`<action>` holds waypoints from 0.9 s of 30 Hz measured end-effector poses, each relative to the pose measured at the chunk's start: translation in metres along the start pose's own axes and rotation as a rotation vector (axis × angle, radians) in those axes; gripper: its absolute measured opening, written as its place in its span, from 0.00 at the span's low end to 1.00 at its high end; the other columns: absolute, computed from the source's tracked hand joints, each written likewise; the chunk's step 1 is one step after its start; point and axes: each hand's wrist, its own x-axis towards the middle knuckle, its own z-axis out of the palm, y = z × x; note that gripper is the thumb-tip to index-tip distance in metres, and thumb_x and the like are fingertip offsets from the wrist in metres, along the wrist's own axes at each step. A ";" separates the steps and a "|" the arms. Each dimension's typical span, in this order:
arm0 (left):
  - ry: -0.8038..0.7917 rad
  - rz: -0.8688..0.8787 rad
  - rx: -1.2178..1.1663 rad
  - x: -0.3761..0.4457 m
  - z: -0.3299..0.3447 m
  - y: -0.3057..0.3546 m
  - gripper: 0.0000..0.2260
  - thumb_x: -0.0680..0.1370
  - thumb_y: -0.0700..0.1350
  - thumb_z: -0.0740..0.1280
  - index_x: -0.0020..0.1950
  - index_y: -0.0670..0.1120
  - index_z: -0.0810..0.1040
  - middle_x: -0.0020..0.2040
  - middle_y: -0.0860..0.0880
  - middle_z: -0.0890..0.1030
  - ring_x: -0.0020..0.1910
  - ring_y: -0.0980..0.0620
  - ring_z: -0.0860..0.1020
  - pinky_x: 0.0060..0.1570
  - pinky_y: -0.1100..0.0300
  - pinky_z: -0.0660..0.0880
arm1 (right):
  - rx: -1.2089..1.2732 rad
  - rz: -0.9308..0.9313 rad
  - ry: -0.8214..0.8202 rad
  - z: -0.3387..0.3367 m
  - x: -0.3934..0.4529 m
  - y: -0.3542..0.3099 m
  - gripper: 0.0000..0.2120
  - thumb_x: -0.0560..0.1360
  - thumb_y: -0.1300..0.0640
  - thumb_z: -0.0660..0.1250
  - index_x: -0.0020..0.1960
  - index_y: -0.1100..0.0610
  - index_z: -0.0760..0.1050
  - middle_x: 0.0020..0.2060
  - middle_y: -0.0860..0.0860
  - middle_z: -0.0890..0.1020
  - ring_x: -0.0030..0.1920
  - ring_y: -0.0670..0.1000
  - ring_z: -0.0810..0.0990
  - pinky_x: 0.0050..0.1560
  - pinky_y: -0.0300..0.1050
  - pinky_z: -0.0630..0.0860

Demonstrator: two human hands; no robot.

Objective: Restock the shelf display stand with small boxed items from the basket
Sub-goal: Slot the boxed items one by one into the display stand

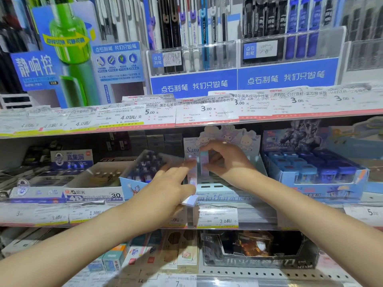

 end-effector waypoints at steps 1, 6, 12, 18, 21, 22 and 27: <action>0.004 -0.001 0.000 0.000 0.001 -0.001 0.13 0.66 0.41 0.76 0.40 0.48 0.73 0.52 0.41 0.78 0.46 0.41 0.77 0.38 0.52 0.75 | -0.030 -0.032 0.014 0.000 0.000 0.001 0.12 0.69 0.65 0.70 0.52 0.58 0.79 0.42 0.48 0.74 0.42 0.51 0.77 0.46 0.42 0.75; -0.014 0.007 -0.035 0.001 0.000 -0.003 0.11 0.68 0.41 0.74 0.39 0.47 0.72 0.48 0.42 0.77 0.44 0.41 0.76 0.38 0.52 0.74 | -0.050 -0.056 0.036 0.003 0.000 0.004 0.09 0.70 0.62 0.69 0.49 0.59 0.82 0.48 0.49 0.71 0.49 0.47 0.72 0.45 0.27 0.65; 0.021 -0.047 -0.285 0.005 -0.012 0.000 0.09 0.74 0.45 0.58 0.49 0.46 0.77 0.52 0.46 0.74 0.55 0.44 0.73 0.51 0.53 0.71 | -0.021 0.034 -0.026 -0.003 0.001 -0.001 0.11 0.73 0.62 0.66 0.53 0.55 0.81 0.44 0.56 0.76 0.45 0.54 0.75 0.47 0.40 0.70; 0.284 -0.150 -0.725 0.003 -0.035 0.030 0.21 0.79 0.51 0.57 0.36 0.37 0.75 0.36 0.47 0.79 0.37 0.53 0.77 0.40 0.62 0.72 | 0.011 0.062 0.037 -0.013 -0.008 -0.010 0.15 0.74 0.63 0.62 0.59 0.55 0.77 0.51 0.52 0.80 0.50 0.53 0.78 0.51 0.34 0.70; 0.195 -0.374 -1.119 0.010 -0.044 0.042 0.19 0.79 0.46 0.61 0.31 0.39 0.70 0.23 0.50 0.68 0.21 0.57 0.66 0.24 0.67 0.65 | 0.247 0.037 0.093 -0.024 -0.020 -0.033 0.12 0.73 0.56 0.62 0.54 0.53 0.78 0.45 0.47 0.81 0.46 0.48 0.80 0.48 0.37 0.74; 0.150 -0.431 -1.216 0.012 -0.044 0.043 0.17 0.79 0.45 0.62 0.31 0.42 0.69 0.22 0.52 0.65 0.20 0.57 0.63 0.22 0.67 0.61 | 0.372 0.022 0.046 -0.027 -0.025 -0.044 0.11 0.72 0.54 0.62 0.52 0.53 0.78 0.41 0.44 0.82 0.43 0.46 0.80 0.46 0.37 0.75; -0.041 -0.503 -1.509 0.015 -0.048 0.046 0.09 0.70 0.36 0.68 0.35 0.45 0.69 0.22 0.54 0.61 0.20 0.57 0.58 0.21 0.68 0.57 | 0.488 -0.045 -0.096 -0.029 -0.036 -0.075 0.06 0.67 0.58 0.73 0.42 0.53 0.79 0.34 0.48 0.81 0.35 0.45 0.77 0.38 0.39 0.74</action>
